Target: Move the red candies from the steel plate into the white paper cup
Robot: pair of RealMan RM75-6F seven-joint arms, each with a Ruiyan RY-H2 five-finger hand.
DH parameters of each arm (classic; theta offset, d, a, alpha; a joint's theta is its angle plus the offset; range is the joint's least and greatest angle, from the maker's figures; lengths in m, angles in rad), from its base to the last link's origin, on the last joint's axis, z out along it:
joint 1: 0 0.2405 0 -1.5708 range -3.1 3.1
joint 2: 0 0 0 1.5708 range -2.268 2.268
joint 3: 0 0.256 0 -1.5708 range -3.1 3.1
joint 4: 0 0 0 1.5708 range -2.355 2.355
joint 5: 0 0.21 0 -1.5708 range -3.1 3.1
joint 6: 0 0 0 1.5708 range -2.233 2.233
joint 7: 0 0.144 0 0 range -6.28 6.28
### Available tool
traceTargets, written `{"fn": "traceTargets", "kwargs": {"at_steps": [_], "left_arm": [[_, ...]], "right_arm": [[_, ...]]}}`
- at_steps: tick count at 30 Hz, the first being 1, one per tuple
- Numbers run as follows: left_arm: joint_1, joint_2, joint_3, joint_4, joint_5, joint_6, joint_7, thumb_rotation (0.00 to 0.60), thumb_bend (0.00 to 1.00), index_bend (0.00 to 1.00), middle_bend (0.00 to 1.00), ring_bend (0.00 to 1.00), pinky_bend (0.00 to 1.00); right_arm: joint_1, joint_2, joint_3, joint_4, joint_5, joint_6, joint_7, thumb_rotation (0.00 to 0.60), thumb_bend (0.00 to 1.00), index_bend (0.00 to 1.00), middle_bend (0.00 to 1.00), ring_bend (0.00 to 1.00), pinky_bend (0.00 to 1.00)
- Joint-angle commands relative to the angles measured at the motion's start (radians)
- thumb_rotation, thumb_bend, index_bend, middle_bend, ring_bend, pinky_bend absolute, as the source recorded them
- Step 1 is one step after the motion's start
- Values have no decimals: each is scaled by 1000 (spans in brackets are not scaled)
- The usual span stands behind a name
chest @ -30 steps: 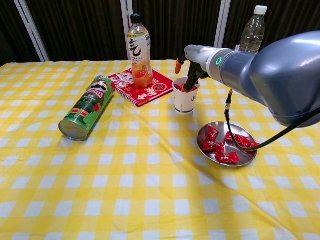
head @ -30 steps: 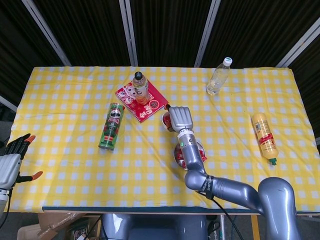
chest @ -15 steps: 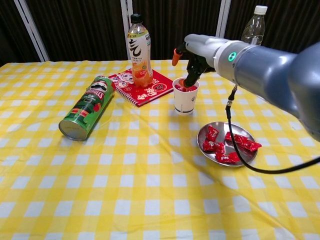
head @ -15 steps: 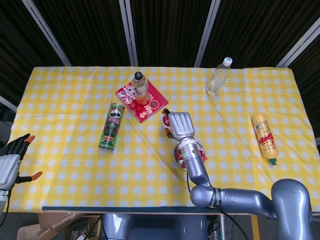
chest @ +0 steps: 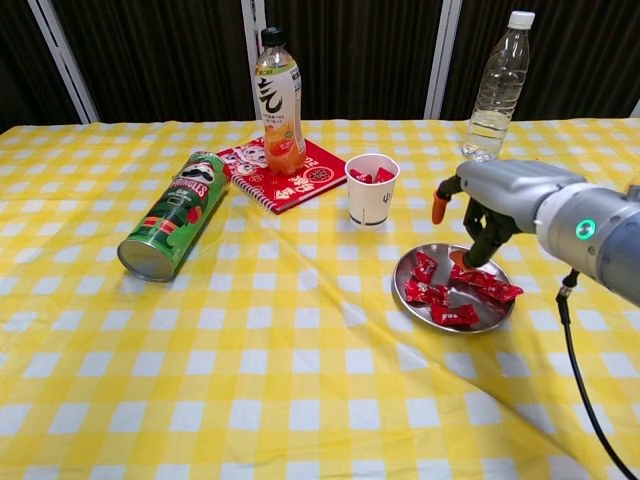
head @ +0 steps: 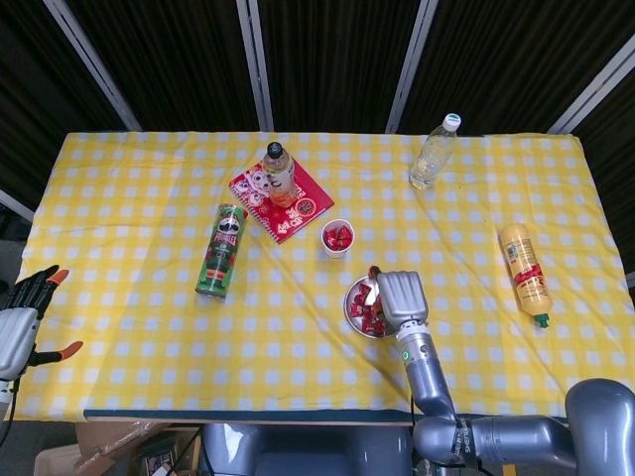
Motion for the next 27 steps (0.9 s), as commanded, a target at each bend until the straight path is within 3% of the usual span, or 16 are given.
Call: {"fn": "traceTargets", "kwargs": {"at_steps": [1,20,27], "left_arm": [[0,0,1,1,0,-1,-1,600,31,0,0,0,0],[0,2,4,16,10,-1,-26,600,31,0,0,0,0],[0,1,4,14,10,1,-24,600,31,0,0,0,0]], "right_arm": [[-15,-16,-5,14,9,4,3,600,407,378,823,904,924],[-59,-65,4,98,45,-9,-20,600,319,398,823,903,924],[-79,-60,10,112,47,-13,-19,600,320,463,823,904,924]]}}
